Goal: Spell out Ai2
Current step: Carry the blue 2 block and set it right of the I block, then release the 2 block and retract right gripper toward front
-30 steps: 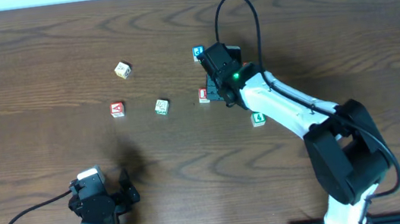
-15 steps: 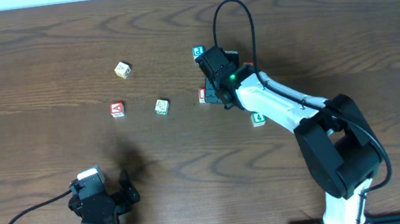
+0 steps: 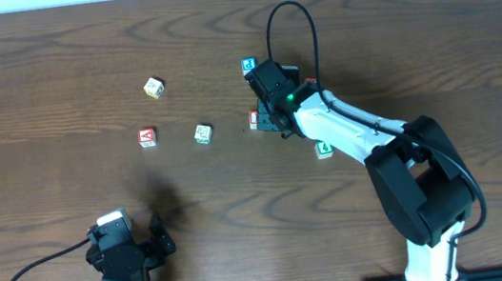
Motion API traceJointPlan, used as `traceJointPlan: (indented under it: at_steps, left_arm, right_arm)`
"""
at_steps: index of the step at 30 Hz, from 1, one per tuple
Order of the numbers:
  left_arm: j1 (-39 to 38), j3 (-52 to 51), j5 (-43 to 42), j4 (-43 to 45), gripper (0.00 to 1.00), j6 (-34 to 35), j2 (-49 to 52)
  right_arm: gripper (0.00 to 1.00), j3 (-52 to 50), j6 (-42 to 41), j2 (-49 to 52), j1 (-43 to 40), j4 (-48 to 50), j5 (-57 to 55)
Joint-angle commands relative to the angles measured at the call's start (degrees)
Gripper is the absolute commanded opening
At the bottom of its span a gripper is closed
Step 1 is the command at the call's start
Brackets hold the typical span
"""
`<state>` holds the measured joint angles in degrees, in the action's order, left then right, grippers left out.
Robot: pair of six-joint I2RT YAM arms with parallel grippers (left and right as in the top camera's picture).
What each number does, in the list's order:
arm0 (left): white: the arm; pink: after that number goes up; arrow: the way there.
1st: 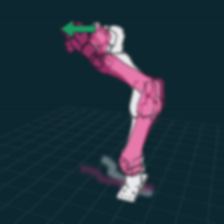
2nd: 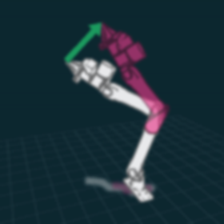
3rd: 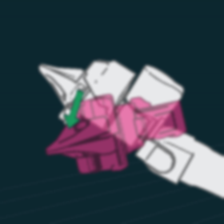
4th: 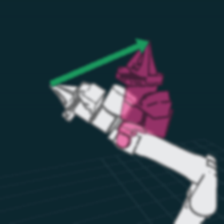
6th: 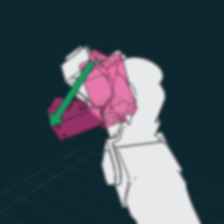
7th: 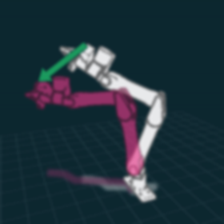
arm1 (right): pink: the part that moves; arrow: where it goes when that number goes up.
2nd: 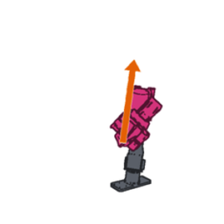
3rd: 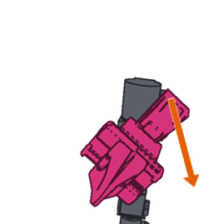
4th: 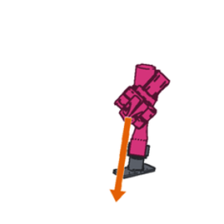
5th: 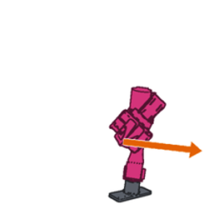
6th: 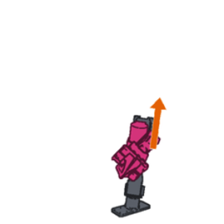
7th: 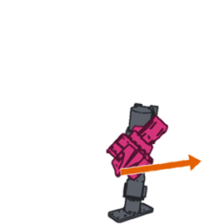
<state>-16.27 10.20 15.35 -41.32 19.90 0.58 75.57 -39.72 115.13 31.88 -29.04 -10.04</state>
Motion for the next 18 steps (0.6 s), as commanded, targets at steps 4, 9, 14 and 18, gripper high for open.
traceJointPlan:
  at_steps: [4,9,14,18]
  left_arm:
    - [0.22,-0.48,0.15,-0.42,0.95,0.66,-0.33]
    - [0.22,-0.48,0.15,-0.42,0.95,0.66,-0.33]
    - [0.22,-0.48,0.15,-0.42,0.95,0.66,-0.33]
    - [0.22,-0.48,0.15,-0.42,0.95,0.66,-0.33]
  right_arm:
    - [0.38,0.13,-0.48,1.05,-0.46,0.13,-0.92]
    - [0.40,0.13,-0.48,1.05,-0.46,0.15,-0.92]
    - [0.41,0.13,-0.48,1.05,-0.48,0.22,-1.86]
    - [0.43,0.20,0.00,1.03,-0.87,1.64,-2.64]
